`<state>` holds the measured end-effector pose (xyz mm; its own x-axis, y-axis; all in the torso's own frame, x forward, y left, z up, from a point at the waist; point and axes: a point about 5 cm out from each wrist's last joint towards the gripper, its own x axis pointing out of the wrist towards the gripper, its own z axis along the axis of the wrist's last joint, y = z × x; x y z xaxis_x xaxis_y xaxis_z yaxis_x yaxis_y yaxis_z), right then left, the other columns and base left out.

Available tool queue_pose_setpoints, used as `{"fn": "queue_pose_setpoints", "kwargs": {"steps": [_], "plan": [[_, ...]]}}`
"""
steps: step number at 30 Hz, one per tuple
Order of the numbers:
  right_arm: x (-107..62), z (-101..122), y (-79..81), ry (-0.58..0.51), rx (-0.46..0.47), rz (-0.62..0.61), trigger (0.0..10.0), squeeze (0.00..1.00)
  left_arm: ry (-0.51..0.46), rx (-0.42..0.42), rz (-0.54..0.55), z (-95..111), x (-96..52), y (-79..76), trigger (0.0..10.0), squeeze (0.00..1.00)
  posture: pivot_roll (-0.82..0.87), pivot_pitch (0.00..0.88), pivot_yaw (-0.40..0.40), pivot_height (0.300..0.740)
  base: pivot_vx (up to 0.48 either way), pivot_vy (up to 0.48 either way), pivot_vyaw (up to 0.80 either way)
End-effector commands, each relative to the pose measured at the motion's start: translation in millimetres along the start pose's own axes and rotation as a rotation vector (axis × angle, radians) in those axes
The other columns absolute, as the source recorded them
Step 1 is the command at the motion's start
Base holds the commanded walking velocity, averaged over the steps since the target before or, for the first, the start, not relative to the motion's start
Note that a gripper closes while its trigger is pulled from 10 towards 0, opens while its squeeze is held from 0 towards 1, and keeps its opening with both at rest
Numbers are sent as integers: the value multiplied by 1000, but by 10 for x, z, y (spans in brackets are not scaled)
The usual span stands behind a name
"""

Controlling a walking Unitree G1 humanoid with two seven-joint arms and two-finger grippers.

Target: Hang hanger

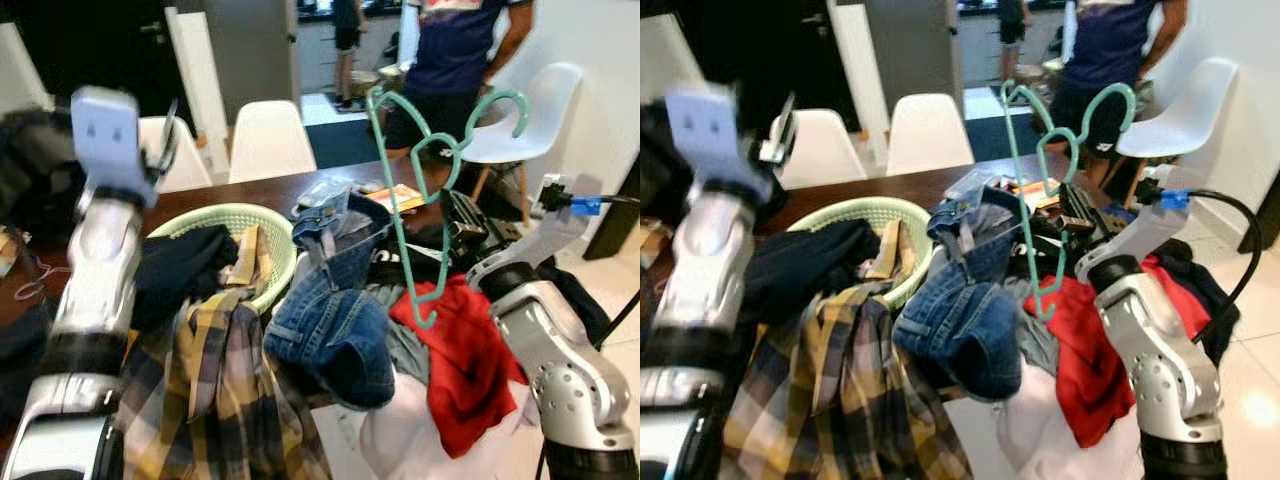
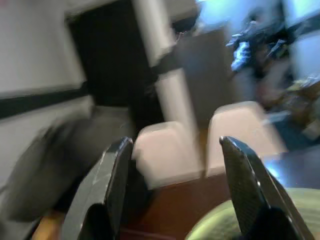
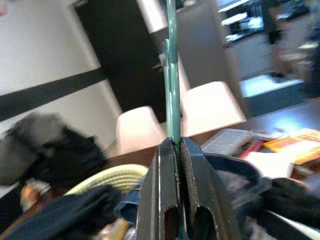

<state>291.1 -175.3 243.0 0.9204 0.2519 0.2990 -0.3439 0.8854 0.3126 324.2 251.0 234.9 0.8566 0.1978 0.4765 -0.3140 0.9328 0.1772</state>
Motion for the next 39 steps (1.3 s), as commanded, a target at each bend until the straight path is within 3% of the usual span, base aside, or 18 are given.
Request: {"fn": "queue_pose_setpoints", "kwargs": {"steps": [1, 3, 6, 8, 10, 13, 16, 18, 20, 23, 28, 32, 33, 34, 35, 36, 38, 39], "plan": [[34, -23, 86, -5, -3, 55, 10000, 0, 44, 38, 35, -26, -150, 109, 10000, 0, -93, 0, -19, 740, 0, 0, 800], [34, -23, 86, -5, -3, 55, 10000, 0, 44, 38, 35, -26, -150, 109, 10000, 0, -93, 0, -19, 740, 0, 0, 800], [78, -95, 176, 21, -33, 120, 10000, 0, 148, 98, 49, -162, -531, 100, 10000, 0, -63, 0, -38, 740, 0, 0, 800], [78, -95, 176, 21, -33, 120, 10000, 0, 148, 98, 49, -162, -531, 100, 10000, 0, -63, 0, -38, 740, 0, 0, 800], [99, -130, 215, 29, -61, 143, 10000, 0, 234, 165, 118, -254, -751, 149, 10000, 0, -60, 0, -39, 740, 0, 0, 0], [106, -138, 220, 29, -68, 147, 10000, 0, 269, 194, 150, -277, -824, 184, 10000, 0, -60, 0, -39, 740, 0, 0, 0], [106, -137, 214, 24, -67, 146, 10000, 0, 327, 220, 188, -327, -914, 261, 10000, 0, -58, 0, -38, 740, 0, 0, 0], [106, -148, 195, 30, -75, 139, 10000, 0, 452, 210, 262, -498, -1068, 430, 10000, 0, -52, 0, -43, 740, 0, 0, 0], [111, -155, 191, 32, -78, 137, 10000, 0, 513, 183, 286, -599, -1123, 498, 10000, 0, -55, 0, -47, 740, 0, 0, 0], [121, -163, 201, 31, -79, 140, 10000, 0, 532, 150, 275, -646, -1096, 491, 10000, 0, -54, 0, -47, 740, 0, 0, 0], [139, -153, 212, 20, -84, 143, 10000, 0, 472, 43, 190, -624, -759, 368, 10000, 0, -75, 0, -44, 740, 0, 0, 0], [139, -153, 212, 20, -84, 143, 10000, 0, 472, 43, 190, -624, -759, 368, 10000, 0, -75, 0, -44, 740, 0, 0, 0], [140, -146, 204, 18, -87, 140, 10000, 0, 427, -11, 139, -563, -638, 293, 10000, 0, -80, 0, -45, 740, 0, 0, 0], [140, -146, 204, 18, -87, 140, 10000, 0, 427, -11, 139, -563, -638, 293, 10000, 0, -80, 0, -45, 740, 0, 0, 0], [139, -143, 195, 16, -89, 136, 10000, 0, 371, -43, 74, -468, -466, 186, 10000, 0, -89, 0, -38, 740, 0, 0, 0], [139, -143, 195, 16, -89, 136, 10000, 0, 371, -43, 74, -468, -466, 186, 10000, 0, -89, 0, -38, 740, 0, 0, 0], [135, -133, 191, 11, -91, 130, 10000, 0, 309, -51, -73, -357, -209, -30, 10000, 0, -97, 0, -37, 740, 0, 0, 0], [135, -133, 191, 11, -91, 130, 10000, 0, 309, -51, -73, -357, -209, -30, 10000, 0, -97, 0, -37, 740, 0, 0, 0]]}}
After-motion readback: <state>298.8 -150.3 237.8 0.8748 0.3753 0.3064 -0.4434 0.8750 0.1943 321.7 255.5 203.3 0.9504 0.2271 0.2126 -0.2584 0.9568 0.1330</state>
